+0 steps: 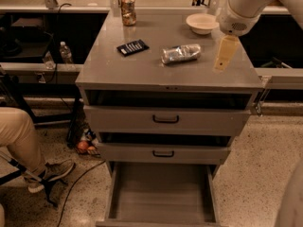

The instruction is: Place redbull can into bottom drawer

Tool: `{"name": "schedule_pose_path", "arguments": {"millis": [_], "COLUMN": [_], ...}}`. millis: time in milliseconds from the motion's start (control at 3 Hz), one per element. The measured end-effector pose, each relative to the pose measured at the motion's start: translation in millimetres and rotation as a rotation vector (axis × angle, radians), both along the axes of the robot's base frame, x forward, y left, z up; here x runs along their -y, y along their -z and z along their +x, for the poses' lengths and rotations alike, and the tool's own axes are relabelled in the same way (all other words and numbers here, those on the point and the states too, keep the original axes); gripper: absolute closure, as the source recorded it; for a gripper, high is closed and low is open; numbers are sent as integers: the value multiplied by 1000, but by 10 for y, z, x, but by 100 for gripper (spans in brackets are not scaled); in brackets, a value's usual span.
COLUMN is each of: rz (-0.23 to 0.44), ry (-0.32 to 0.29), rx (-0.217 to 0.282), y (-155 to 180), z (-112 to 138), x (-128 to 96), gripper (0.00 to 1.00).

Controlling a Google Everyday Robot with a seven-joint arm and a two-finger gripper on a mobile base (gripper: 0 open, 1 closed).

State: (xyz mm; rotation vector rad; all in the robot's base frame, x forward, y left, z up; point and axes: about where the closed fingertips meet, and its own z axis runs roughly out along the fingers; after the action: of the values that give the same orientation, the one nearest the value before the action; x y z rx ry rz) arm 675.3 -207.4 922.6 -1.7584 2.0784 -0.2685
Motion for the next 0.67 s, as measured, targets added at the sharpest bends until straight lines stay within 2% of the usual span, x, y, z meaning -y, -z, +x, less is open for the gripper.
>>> {"name": "schedule_pose_path", "arguments": {"millis": [333, 667], "rz": [-16, -7], "ry": [-26, -57], "rx": [-34, -82], "y": [171, 370], "z": [244, 475], "x": [-181, -472], "gripper": [0, 0]}}
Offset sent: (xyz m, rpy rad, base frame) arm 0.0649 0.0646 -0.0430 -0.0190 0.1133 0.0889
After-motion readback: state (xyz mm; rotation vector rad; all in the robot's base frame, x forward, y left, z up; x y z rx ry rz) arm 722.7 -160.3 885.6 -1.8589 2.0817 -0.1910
